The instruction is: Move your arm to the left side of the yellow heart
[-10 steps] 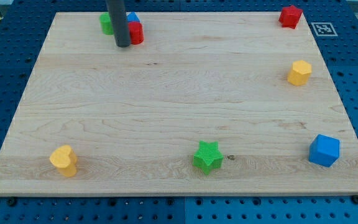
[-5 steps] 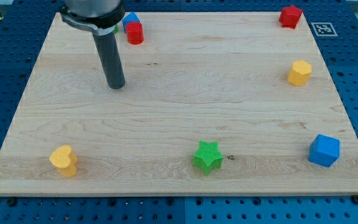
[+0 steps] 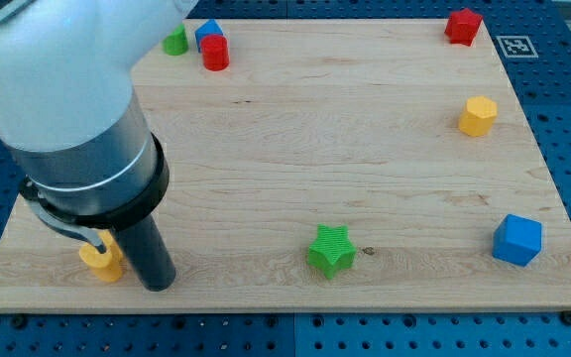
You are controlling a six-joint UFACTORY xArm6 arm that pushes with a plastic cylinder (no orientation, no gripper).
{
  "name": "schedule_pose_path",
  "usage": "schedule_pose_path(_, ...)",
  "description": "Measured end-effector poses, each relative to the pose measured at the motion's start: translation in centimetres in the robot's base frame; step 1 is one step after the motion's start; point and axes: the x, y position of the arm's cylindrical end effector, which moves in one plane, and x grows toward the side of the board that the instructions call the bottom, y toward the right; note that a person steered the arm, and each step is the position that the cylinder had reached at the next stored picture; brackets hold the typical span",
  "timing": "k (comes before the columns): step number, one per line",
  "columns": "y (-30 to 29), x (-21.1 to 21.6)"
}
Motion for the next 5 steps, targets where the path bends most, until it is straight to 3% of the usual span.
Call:
schedule_pose_path(2,-1.2,1.8)
schedule_pose_path(4,-10.6,1.6)
schedule_pose_path(5,-10.9,0.6)
